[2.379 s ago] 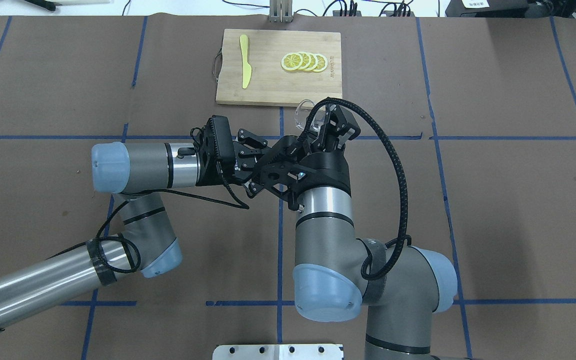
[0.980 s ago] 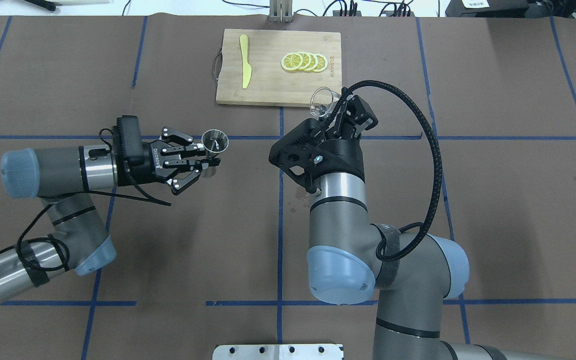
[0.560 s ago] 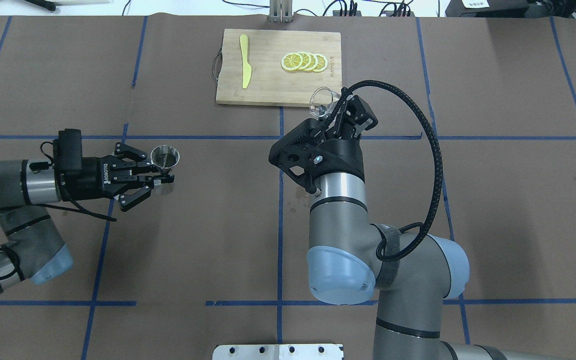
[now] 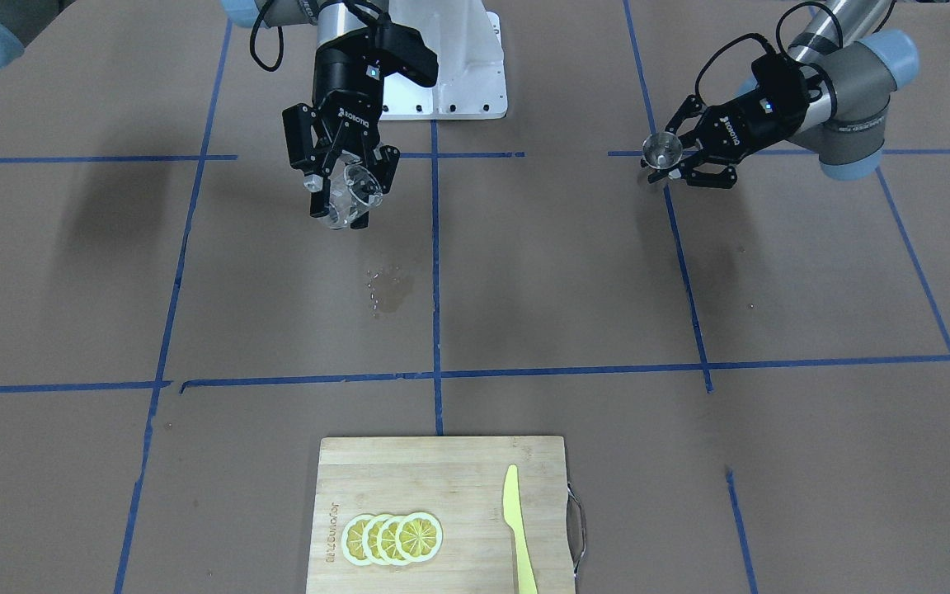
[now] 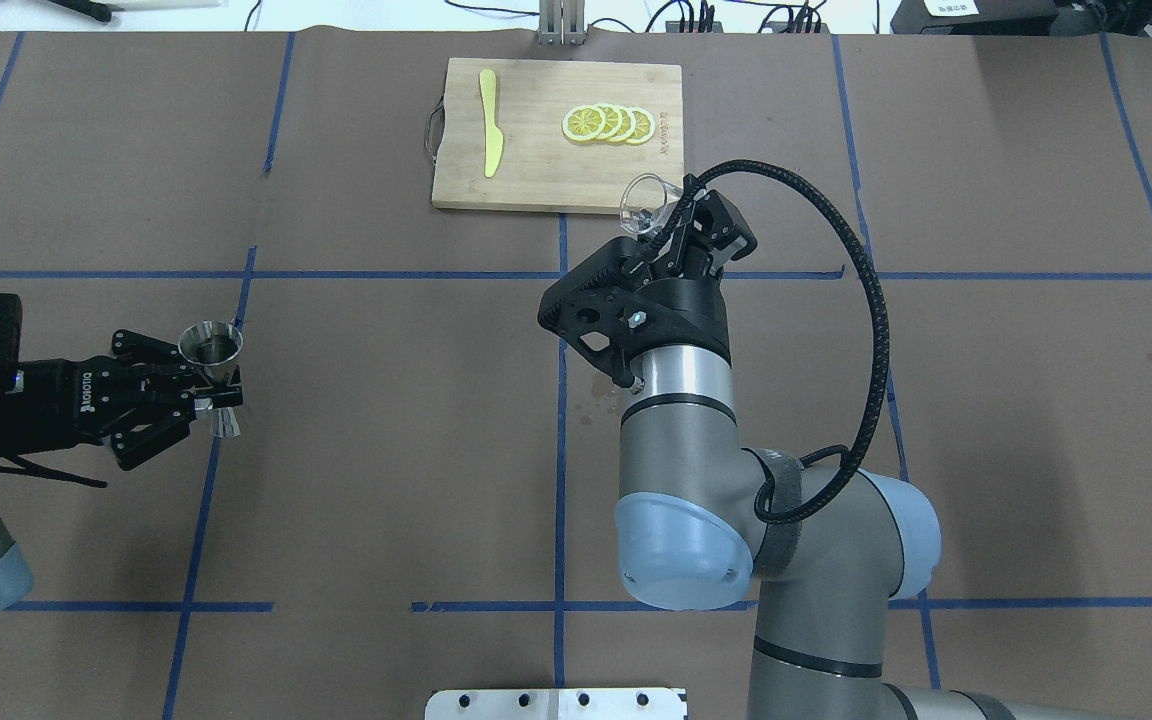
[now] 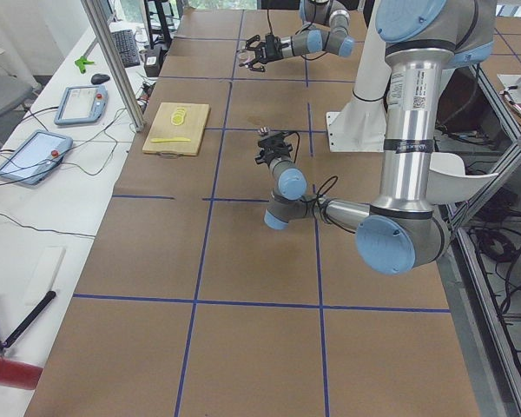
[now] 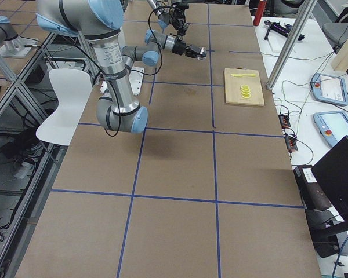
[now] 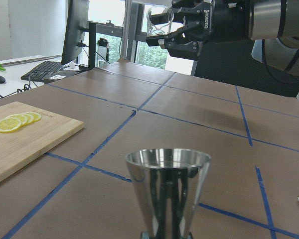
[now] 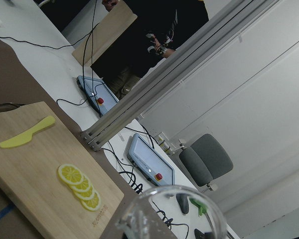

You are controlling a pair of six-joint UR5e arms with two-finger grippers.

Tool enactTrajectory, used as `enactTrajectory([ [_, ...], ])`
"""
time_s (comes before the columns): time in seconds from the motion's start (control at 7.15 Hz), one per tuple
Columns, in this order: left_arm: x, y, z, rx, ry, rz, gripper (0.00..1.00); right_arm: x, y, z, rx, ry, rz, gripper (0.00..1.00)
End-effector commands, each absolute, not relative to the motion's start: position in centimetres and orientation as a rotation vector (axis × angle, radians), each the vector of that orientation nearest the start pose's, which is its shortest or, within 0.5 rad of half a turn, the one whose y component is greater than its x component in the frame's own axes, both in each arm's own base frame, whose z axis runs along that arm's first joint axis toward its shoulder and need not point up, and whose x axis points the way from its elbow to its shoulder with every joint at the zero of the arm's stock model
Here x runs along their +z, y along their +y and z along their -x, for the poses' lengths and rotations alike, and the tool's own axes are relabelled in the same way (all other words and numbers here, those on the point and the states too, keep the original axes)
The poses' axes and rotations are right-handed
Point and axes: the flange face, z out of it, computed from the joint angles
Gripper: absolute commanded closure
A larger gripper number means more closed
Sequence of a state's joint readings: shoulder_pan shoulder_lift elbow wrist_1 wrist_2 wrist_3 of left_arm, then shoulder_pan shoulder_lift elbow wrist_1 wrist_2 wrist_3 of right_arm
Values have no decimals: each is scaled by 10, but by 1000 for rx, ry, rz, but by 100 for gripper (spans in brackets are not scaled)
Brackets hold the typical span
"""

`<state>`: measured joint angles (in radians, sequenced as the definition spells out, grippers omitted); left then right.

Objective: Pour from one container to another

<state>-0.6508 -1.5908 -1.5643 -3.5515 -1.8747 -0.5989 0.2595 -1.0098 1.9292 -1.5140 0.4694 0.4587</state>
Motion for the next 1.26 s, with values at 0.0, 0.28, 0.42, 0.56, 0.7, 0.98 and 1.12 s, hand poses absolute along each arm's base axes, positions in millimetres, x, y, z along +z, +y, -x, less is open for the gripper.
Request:
enactTrajectory([
  [0.0,470,-344,-276,400,1522,-1297,100,154,-358,480,-189,-34,-1316,100],
  [0.28,478,-332,-277,365,1527,-1300,100,154,-357,481,-190,-35,-1316,100],
  [0.42,477,-319,-294,348,1547,-1285,100,154,-358,480,-189,-34,-1316,100],
  [0.56,478,-305,-313,296,1553,-1275,100,153,-358,478,-186,-37,-1317,100],
  [0.7,479,-289,-332,222,1545,-1268,100,153,-358,478,-186,-37,-1317,100],
  [0.98,497,-263,-335,79,1448,-1270,100,152,-358,477,-183,-38,-1318,100],
  [1.12,503,-257,-333,22,1364,-1315,100,152,-358,477,-183,-38,-1318,100],
])
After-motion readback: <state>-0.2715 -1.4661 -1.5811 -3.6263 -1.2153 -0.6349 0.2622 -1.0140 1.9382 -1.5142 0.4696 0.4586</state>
